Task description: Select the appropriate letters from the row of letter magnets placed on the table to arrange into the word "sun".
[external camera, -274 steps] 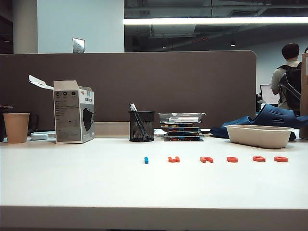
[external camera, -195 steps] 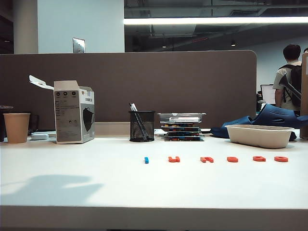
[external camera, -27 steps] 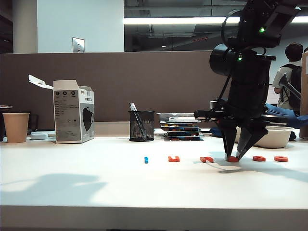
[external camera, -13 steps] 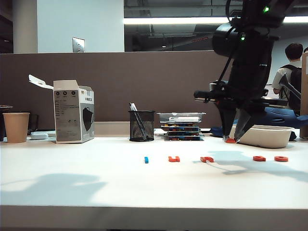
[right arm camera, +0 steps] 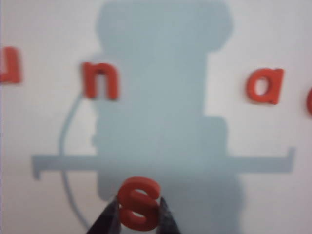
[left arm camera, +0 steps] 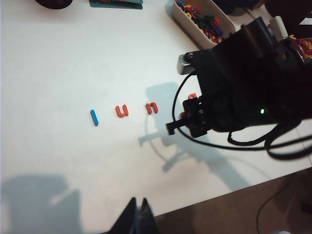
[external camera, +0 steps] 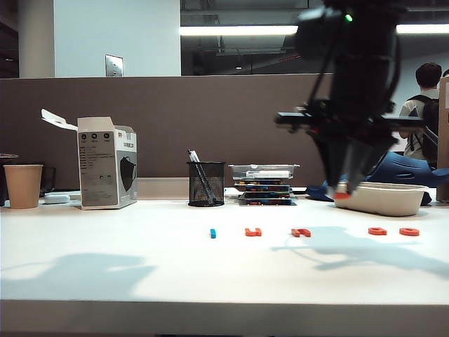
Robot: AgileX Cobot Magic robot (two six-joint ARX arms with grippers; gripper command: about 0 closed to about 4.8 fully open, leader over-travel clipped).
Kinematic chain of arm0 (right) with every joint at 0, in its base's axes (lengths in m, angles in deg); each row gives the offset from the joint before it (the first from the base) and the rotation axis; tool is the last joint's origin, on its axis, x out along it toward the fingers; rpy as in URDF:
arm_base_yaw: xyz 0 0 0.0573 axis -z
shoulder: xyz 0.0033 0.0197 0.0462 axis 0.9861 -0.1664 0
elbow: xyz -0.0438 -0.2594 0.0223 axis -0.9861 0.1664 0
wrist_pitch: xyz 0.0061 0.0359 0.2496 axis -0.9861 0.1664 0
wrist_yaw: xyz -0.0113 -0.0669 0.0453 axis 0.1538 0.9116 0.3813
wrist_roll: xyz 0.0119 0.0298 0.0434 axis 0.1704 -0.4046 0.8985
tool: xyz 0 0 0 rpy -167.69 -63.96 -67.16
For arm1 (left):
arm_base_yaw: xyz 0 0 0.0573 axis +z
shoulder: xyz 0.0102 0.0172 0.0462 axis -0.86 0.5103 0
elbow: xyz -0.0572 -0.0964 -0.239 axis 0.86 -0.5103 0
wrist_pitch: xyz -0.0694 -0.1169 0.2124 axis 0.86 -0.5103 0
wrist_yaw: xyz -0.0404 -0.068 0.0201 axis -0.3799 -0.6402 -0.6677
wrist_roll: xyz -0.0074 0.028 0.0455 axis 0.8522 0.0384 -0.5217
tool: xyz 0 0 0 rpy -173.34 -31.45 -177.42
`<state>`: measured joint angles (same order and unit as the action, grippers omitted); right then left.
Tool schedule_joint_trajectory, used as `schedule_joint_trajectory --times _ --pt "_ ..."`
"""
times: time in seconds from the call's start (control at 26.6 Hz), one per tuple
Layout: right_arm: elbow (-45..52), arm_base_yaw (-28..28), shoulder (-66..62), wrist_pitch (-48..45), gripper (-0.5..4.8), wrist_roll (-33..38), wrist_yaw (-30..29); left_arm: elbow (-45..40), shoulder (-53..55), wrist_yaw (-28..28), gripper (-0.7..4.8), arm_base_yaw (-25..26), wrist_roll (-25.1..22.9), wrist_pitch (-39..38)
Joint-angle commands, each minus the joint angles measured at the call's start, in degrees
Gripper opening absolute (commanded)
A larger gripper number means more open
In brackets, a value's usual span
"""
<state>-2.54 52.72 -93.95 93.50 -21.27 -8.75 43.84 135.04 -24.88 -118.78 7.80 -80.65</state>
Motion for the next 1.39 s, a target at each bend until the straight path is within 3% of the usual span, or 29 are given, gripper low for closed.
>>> schedule_joint_trajectory --times 0.04,0.49,0.75,1.39 --pt "-0.20 -3.78 0.83 0.09 0.53 3.45 2.80 0.15 -0.15 0.13 -0.04 -0.04 -0.20 0.79" --pt "8.87 -13.88 0.83 -9.77 0.53 15.80 2.78 0.17 -0.15 0.09 -0.04 -0.04 -0.20 0.74" --pt "14.08 -14.73 0.74 -14.91 0.53 17.20 2.95 0.17 -0.15 -0.11 -0.04 -0.04 -0.20 0.72" --pt "14.08 -14.73 -0.87 -15.87 0.53 17.20 3.02 0.17 -0.15 -0.52 -0.04 -0.04 -0.20 0.57"
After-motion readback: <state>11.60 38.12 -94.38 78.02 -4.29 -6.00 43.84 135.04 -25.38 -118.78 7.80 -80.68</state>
